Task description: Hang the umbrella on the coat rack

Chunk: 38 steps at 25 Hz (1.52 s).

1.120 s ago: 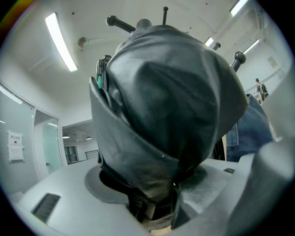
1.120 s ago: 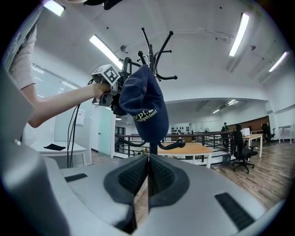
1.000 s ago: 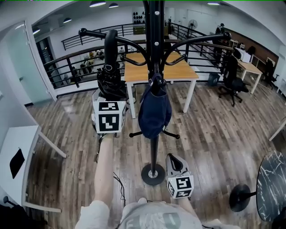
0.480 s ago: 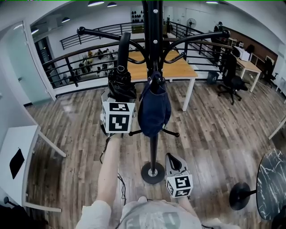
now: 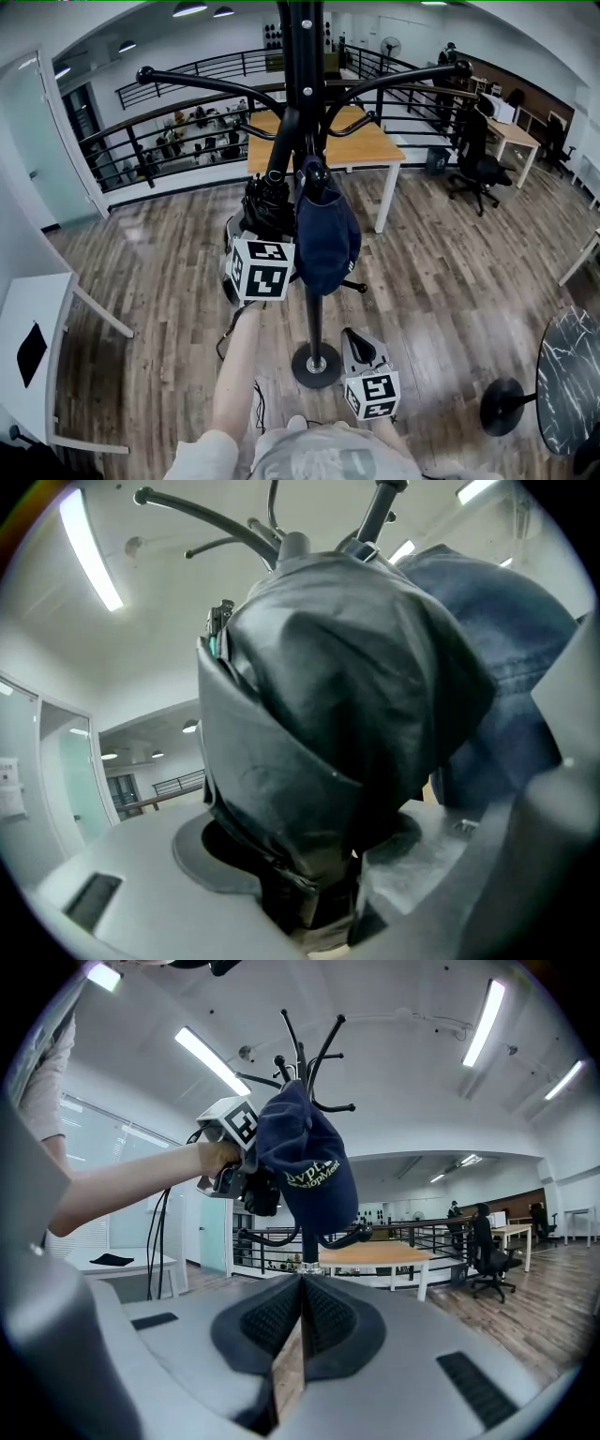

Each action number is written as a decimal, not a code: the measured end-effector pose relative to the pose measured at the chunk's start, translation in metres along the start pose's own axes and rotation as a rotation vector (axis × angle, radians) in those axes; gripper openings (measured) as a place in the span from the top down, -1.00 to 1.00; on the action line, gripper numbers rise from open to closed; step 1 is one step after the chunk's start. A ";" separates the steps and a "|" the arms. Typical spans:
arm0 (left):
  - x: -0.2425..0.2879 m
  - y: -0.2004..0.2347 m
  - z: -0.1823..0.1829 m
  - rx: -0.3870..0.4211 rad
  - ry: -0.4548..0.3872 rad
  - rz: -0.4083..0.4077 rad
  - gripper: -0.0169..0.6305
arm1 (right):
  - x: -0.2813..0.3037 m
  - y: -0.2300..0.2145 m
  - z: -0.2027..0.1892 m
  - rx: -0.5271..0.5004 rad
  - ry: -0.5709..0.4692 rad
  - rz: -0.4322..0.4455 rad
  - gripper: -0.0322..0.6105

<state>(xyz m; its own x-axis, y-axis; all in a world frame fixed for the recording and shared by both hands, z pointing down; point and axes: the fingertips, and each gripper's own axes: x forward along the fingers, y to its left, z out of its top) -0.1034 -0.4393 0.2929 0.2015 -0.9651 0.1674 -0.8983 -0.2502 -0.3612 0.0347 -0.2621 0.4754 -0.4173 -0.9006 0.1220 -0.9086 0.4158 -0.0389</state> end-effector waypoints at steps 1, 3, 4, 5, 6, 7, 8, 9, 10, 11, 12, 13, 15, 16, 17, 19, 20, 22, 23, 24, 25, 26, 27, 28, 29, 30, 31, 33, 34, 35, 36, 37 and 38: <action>0.002 -0.003 0.001 -0.014 -0.008 -0.012 0.08 | 0.000 -0.001 -0.001 0.001 0.003 -0.002 0.80; 0.006 -0.009 0.005 -0.031 -0.021 -0.022 0.08 | 0.001 -0.005 -0.002 0.003 0.005 -0.008 0.80; 0.007 -0.010 0.005 -0.034 -0.025 -0.019 0.08 | 0.001 -0.008 -0.002 0.003 0.005 -0.011 0.80; 0.009 -0.010 0.005 -0.036 -0.028 -0.016 0.08 | 0.001 -0.011 -0.003 0.004 0.004 -0.014 0.80; 0.010 -0.010 0.005 -0.036 -0.029 -0.015 0.08 | 0.001 -0.013 -0.003 0.005 0.004 -0.018 0.80; 0.012 -0.010 0.005 -0.036 -0.031 -0.017 0.08 | 0.001 -0.016 -0.003 0.007 0.004 -0.022 0.80; 0.013 -0.010 0.006 -0.036 -0.033 -0.020 0.08 | 0.002 -0.018 -0.003 0.008 0.005 -0.026 0.80; 0.014 -0.010 0.006 -0.037 -0.035 -0.022 0.08 | 0.002 -0.019 -0.002 0.009 0.007 -0.028 0.80; 0.014 -0.009 0.007 -0.037 -0.036 -0.022 0.08 | 0.003 -0.018 -0.001 0.009 0.007 -0.029 0.80; 0.014 -0.007 0.007 -0.037 -0.038 -0.022 0.08 | 0.003 -0.018 0.000 0.009 0.006 -0.028 0.80; 0.013 -0.006 0.008 -0.037 -0.039 -0.021 0.08 | 0.004 -0.017 0.002 0.009 0.004 -0.027 0.80; 0.013 -0.006 0.009 -0.036 -0.040 -0.022 0.08 | 0.004 -0.017 0.003 0.009 0.002 -0.026 0.80; 0.013 -0.006 0.010 -0.036 -0.042 -0.023 0.08 | 0.004 -0.016 0.005 0.006 0.000 -0.023 0.80; 0.013 -0.006 0.011 -0.036 -0.043 -0.022 0.08 | 0.004 -0.016 0.006 0.004 -0.001 -0.020 0.80; 0.012 -0.006 0.011 -0.037 -0.046 -0.021 0.08 | 0.004 -0.015 0.006 0.003 -0.001 -0.016 0.80; 0.011 -0.006 0.012 -0.038 -0.056 -0.015 0.08 | 0.004 -0.015 0.006 0.002 -0.003 -0.011 0.80; 0.010 -0.007 0.011 -0.039 -0.062 -0.014 0.08 | 0.003 -0.014 0.005 0.002 -0.004 -0.010 0.80; 0.009 -0.008 0.009 -0.041 -0.070 -0.015 0.08 | 0.003 -0.013 0.004 0.003 -0.004 -0.008 0.80; 0.008 -0.009 0.008 -0.043 -0.071 -0.016 0.08 | 0.003 -0.012 0.002 0.002 -0.003 -0.007 0.80; 0.007 -0.010 0.007 -0.044 -0.073 -0.015 0.08 | 0.002 -0.012 0.001 0.002 -0.003 -0.005 0.80; 0.005 -0.011 0.007 -0.045 -0.076 -0.014 0.08 | 0.002 -0.011 0.001 0.002 -0.002 -0.002 0.80; 0.002 -0.012 0.006 -0.048 -0.080 -0.012 0.08 | 0.001 -0.010 0.000 0.002 -0.002 0.000 0.80; -0.001 -0.013 0.007 -0.053 -0.086 -0.013 0.08 | 0.000 -0.008 0.000 0.003 -0.002 0.003 0.80; -0.005 -0.014 0.007 -0.061 -0.098 -0.017 0.07 | 0.000 -0.006 0.001 0.003 -0.002 0.007 0.80; -0.009 -0.014 0.009 -0.072 -0.114 -0.024 0.04 | -0.001 -0.003 0.001 0.003 -0.001 0.010 0.80; -0.013 -0.016 0.011 -0.084 -0.129 -0.034 0.02 | -0.001 0.000 0.002 0.003 0.001 0.013 0.80; -0.017 -0.017 0.012 -0.097 -0.140 -0.048 0.00 | -0.002 0.002 0.001 0.003 0.004 0.017 0.80; -0.024 -0.021 0.013 -0.119 -0.153 -0.071 -0.05 | -0.004 0.007 0.000 0.002 0.010 0.023 0.80; -0.026 -0.022 0.012 -0.124 -0.157 -0.077 -0.08 | -0.004 0.010 -0.001 0.002 0.012 0.026 0.80; -0.029 -0.022 0.012 -0.124 -0.160 -0.080 -0.09 | -0.004 0.012 -0.001 0.001 0.013 0.028 0.80; -0.031 -0.023 0.010 -0.123 -0.161 -0.079 -0.09 | -0.005 0.013 -0.002 0.001 0.014 0.031 0.80; -0.034 -0.023 0.009 -0.124 -0.161 -0.078 -0.10 | -0.006 0.015 -0.003 0.000 0.015 0.033 0.80; -0.037 -0.022 0.008 -0.126 -0.162 -0.075 -0.10 | -0.006 0.016 -0.003 -0.001 0.016 0.034 0.80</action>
<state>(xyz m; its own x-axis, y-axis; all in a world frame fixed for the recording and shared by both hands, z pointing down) -0.0878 -0.3986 0.2880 0.3205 -0.9466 0.0362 -0.9182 -0.3198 -0.2338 0.0228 -0.2493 0.4771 -0.4476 -0.8838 0.1364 -0.8939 0.4462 -0.0419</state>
